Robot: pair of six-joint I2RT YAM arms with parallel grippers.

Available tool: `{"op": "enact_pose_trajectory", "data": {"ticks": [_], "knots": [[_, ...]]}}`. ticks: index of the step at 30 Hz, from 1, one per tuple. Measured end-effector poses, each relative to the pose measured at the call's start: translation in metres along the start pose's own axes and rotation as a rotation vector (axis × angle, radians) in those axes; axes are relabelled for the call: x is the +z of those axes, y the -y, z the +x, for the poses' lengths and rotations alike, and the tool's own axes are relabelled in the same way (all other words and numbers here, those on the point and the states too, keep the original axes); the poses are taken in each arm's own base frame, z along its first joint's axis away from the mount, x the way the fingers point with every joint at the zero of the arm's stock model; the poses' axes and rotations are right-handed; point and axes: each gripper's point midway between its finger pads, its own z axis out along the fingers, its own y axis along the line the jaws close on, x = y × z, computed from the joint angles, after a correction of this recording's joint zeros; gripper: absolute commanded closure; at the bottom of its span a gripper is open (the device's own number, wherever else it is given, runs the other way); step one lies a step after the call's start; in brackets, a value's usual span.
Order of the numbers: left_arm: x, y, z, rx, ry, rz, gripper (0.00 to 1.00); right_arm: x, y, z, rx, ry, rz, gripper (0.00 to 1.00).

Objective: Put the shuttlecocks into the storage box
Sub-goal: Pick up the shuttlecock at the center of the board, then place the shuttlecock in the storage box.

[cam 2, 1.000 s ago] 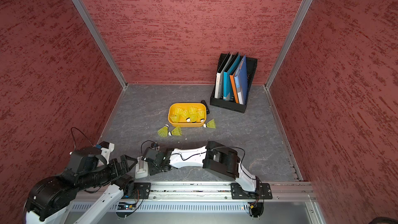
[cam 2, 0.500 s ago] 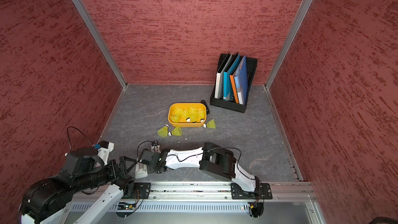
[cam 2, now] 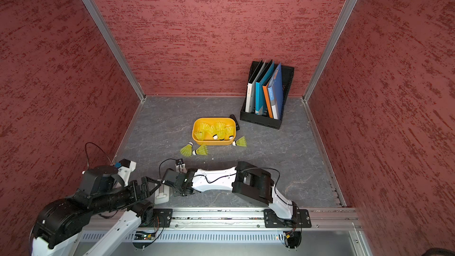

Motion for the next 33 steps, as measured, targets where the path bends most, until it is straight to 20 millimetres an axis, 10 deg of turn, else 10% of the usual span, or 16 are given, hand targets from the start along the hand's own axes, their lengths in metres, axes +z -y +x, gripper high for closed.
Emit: {"op": "enact_pose_trajectory", "data": {"ticks": [12, 33], "knots": [[0.058, 0.037, -0.019, -0.050, -0.064, 0.173, 0.00, -0.097, 0.064, -0.097, 0.085, 0.165, -0.003, 0.71], [0.129, 0.068, -0.112, -0.014, 0.059, 0.333, 0.00, -0.103, 0.136, -0.190, 0.125, 0.220, 0.070, 0.71]]}}
